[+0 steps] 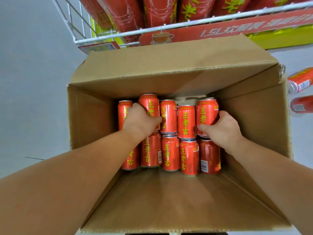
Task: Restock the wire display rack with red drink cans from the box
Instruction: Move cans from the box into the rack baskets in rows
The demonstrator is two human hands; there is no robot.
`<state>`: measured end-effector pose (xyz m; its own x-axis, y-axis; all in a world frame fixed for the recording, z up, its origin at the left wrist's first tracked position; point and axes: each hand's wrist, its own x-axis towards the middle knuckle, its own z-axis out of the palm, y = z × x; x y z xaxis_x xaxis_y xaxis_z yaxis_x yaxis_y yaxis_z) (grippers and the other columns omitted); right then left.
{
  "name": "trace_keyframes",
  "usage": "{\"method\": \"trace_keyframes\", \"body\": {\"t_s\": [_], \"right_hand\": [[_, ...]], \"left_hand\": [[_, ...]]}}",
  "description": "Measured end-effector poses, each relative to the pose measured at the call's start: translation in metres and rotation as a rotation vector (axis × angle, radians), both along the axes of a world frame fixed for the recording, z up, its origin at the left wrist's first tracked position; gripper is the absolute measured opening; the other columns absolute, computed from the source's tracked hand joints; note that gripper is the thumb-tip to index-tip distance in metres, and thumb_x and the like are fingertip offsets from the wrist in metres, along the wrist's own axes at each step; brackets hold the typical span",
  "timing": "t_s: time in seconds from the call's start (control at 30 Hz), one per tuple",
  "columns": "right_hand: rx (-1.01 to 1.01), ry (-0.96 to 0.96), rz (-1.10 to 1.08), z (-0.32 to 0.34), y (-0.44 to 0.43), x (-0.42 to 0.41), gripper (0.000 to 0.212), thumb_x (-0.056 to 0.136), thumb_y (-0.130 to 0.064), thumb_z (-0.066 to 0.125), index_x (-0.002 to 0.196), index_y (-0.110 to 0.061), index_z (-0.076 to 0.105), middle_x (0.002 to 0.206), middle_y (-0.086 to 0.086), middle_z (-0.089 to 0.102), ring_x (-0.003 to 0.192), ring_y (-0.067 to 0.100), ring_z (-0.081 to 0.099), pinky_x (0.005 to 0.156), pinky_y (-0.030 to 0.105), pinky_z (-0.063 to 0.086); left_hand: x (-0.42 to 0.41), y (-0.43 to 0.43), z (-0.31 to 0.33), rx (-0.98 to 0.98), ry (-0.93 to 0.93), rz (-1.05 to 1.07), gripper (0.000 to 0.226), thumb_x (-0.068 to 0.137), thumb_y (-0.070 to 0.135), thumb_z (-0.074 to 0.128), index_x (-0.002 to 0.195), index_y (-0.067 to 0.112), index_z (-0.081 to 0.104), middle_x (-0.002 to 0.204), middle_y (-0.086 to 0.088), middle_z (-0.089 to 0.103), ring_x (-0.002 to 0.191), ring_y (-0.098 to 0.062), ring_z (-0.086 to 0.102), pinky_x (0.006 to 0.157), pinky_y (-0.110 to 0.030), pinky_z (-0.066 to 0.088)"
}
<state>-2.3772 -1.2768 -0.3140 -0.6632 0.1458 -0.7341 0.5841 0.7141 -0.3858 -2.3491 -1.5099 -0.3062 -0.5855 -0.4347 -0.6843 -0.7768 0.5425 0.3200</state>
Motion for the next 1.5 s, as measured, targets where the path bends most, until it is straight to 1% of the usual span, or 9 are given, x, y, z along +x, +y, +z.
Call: {"method": "trace_keyframes", "body": {"t_s": [0.2, 0.4, 0.57, 0.77, 0.97, 1.07, 1.27, 1.4, 1.5], "right_hand": [[-0.273, -0.073, -0.084, 0.076, -0.005, 0.006, 0.067, 0.073, -0.031, 0.085, 0.132, -0.029, 0.053, 0.112, -0.004, 0.067, 0.100, 0.017, 0.067, 0.094, 0.048, 0.054], [-0.398, 0.012, -0.135, 0.191, -0.015, -0.001, 0.044, 0.074, -0.017, 0.082, 0.111, -0.027, 0.060, 0.101, -0.002, 0.072, 0.089, 0.013, 0.070, 0.078, 0.032, 0.055], [-0.393, 0.116, -0.104, 0.315, -0.012, -0.011, 0.049, 0.061, -0.030, 0.081, 0.107, -0.021, 0.066, 0.096, 0.000, 0.074, 0.086, 0.015, 0.072, 0.079, 0.033, 0.057], [-0.469, 0.259, -0.089, 0.468, -0.011, -0.021, 0.031, 0.076, -0.009, 0.078, 0.100, -0.021, 0.063, 0.094, 0.000, 0.073, 0.081, 0.013, 0.069, 0.080, 0.029, 0.055], [-0.502, 0.395, -0.029, 0.636, -0.018, -0.017, 0.039, 0.077, -0.007, 0.079, 0.110, -0.017, 0.060, 0.098, -0.001, 0.071, 0.082, 0.010, 0.067, 0.072, 0.020, 0.052], [-0.513, 0.485, -0.027, 0.712, -0.022, -0.019, 0.040, 0.075, -0.010, 0.080, 0.110, -0.016, 0.060, 0.099, 0.001, 0.072, 0.088, 0.017, 0.069, 0.083, 0.031, 0.055], [-0.543, 0.699, -0.001, 0.840, -0.026, -0.037, 0.036, 0.075, -0.011, 0.081, 0.099, -0.025, 0.059, 0.102, 0.000, 0.072, 0.095, 0.018, 0.070, 0.090, 0.035, 0.054], [-0.529, 0.815, 0.029, 0.913, -0.029, -0.052, 0.048, 0.076, -0.019, 0.082, 0.119, -0.017, 0.059, 0.106, 0.000, 0.071, 0.095, 0.016, 0.068, 0.085, 0.031, 0.052], [-0.543, 0.870, 0.039, 0.956, -0.030, -0.063, 0.047, 0.077, -0.023, 0.082, 0.118, -0.019, 0.059, 0.103, -0.003, 0.070, 0.091, 0.014, 0.068, 0.075, 0.028, 0.049]], "left_hand": [[0.008, -0.001, 0.077, 0.138, 0.067, 0.053, 0.047, 0.076, 0.038, 0.086, 0.111, 0.021, 0.060, 0.102, 0.003, 0.065, 0.088, -0.010, 0.064, 0.073, -0.027, 0.053], [0.014, -0.006, 0.193, 0.162, 0.188, 0.064, 0.044, 0.073, 0.039, 0.088, 0.098, 0.031, 0.052, 0.095, 0.009, 0.061, 0.079, 0.002, 0.056, 0.061, -0.017, 0.040], [0.008, -0.011, 0.315, 0.110, 0.280, 0.036, 0.038, 0.072, 0.035, 0.087, 0.094, 0.030, 0.056, 0.088, 0.009, 0.063, 0.075, 0.001, 0.057, 0.059, -0.017, 0.040], [-0.011, -0.010, 0.474, 0.111, 0.446, -0.001, 0.034, 0.070, 0.027, 0.089, 0.086, 0.029, 0.058, 0.082, 0.008, 0.066, 0.070, -0.002, 0.062, 0.055, -0.017, 0.042], [-0.020, -0.007, 0.653, 0.116, 0.622, -0.087, 0.035, 0.069, 0.028, 0.090, 0.088, 0.028, 0.060, 0.080, 0.009, 0.066, 0.063, 0.003, 0.060, 0.046, -0.007, 0.038], [-0.025, -0.009, 0.731, 0.125, 0.715, -0.102, 0.034, 0.072, 0.022, 0.088, 0.095, 0.021, 0.062, 0.084, 0.004, 0.068, 0.064, 0.000, 0.061, 0.044, -0.006, 0.040], [-0.037, -0.015, 0.862, 0.095, 0.922, -0.154, 0.031, 0.072, 0.024, 0.086, 0.087, 0.029, 0.060, 0.079, 0.012, 0.067, 0.058, 0.010, 0.060, 0.048, -0.004, 0.040], [-0.049, -0.021, 0.931, 0.060, 1.029, -0.154, 0.030, 0.072, 0.028, 0.085, 0.093, 0.027, 0.064, 0.083, 0.007, 0.069, 0.067, 0.001, 0.065, 0.053, -0.012, 0.047], [-0.061, -0.024, 0.973, 0.043, 1.085, -0.160, 0.037, 0.072, 0.032, 0.085, 0.100, 0.023, 0.064, 0.085, 0.005, 0.070, 0.074, -0.010, 0.069, 0.057, -0.023, 0.051]]}}
